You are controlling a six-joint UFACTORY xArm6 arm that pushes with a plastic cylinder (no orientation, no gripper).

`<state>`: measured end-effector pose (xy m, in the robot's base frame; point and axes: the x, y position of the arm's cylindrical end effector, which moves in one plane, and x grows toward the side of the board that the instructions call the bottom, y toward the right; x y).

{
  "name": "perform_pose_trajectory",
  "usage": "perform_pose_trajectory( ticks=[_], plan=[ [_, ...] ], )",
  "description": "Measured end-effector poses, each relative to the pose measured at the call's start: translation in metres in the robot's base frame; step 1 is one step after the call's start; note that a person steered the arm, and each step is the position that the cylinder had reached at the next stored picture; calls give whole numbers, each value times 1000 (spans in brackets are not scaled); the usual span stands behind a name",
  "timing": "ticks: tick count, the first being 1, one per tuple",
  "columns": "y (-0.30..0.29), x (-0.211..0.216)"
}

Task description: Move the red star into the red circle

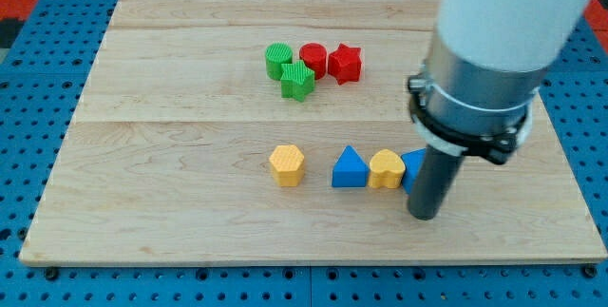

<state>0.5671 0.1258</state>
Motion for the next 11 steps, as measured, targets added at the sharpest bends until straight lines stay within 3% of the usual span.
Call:
perform_pose_trajectory(
  ticks=[2, 3, 4, 5, 7, 10, 11],
  plan=[
    [-1, -27],
    [45, -22],
    [97, -87],
    [91, -154],
    [80, -204],
    [-17, -217],
    [-77, -219]
  ],
)
